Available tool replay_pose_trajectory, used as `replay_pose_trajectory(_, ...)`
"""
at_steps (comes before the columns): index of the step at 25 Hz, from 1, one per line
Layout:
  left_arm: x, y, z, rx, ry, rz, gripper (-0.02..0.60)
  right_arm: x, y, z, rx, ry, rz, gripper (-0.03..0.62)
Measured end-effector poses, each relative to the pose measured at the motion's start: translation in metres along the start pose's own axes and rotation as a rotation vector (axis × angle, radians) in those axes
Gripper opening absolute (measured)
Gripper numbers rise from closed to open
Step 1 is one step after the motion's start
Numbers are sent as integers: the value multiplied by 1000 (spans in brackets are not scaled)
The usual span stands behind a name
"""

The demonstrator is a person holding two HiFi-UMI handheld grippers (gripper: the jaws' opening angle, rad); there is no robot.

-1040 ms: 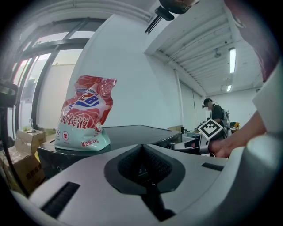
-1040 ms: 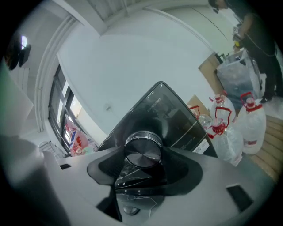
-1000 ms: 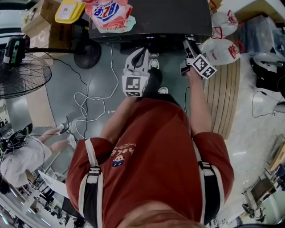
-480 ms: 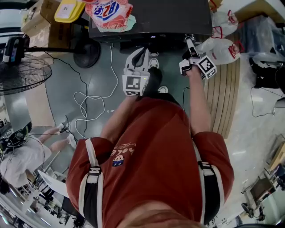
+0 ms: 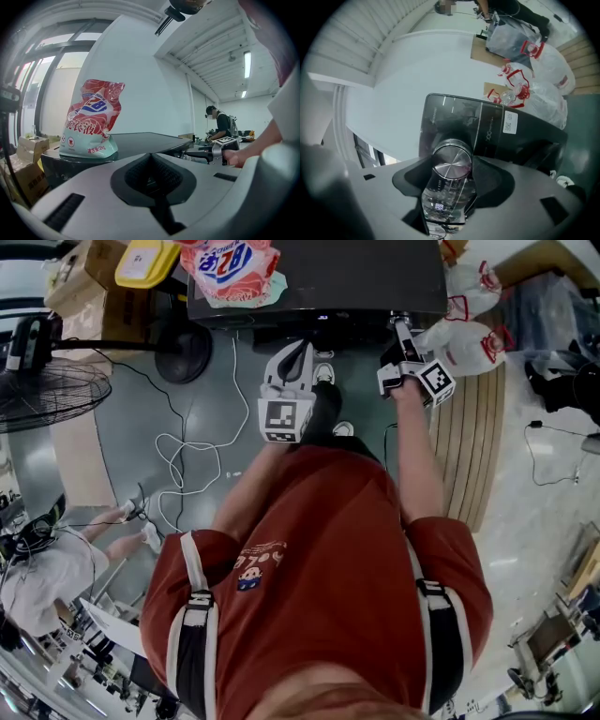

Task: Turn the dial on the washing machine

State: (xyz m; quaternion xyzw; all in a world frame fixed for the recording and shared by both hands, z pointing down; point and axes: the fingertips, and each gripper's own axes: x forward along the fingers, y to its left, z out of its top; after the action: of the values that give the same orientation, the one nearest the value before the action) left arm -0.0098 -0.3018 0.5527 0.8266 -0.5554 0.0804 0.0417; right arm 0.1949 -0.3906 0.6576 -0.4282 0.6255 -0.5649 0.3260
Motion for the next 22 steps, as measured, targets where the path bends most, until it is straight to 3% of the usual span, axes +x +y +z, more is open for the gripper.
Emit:
replay_pose_trajectory(7, -2, -1, -2, 0, 4, 3, 9, -2, -7, 1, 123, -40, 31, 276)
replay_pose_trajectory(13, -3, -1, -3, 2, 4, 5, 9, -3, -10, 2, 140, -49, 20, 297)
replay_pose_trajectory(18, -4, -4, -2, 3, 2, 3, 9, -13, -10, 3, 82, -61, -5, 334)
replay_pose_trajectory(22, -6, -7, -4, 1, 6, -1, 9, -21, -8, 3, -55, -31, -49, 334)
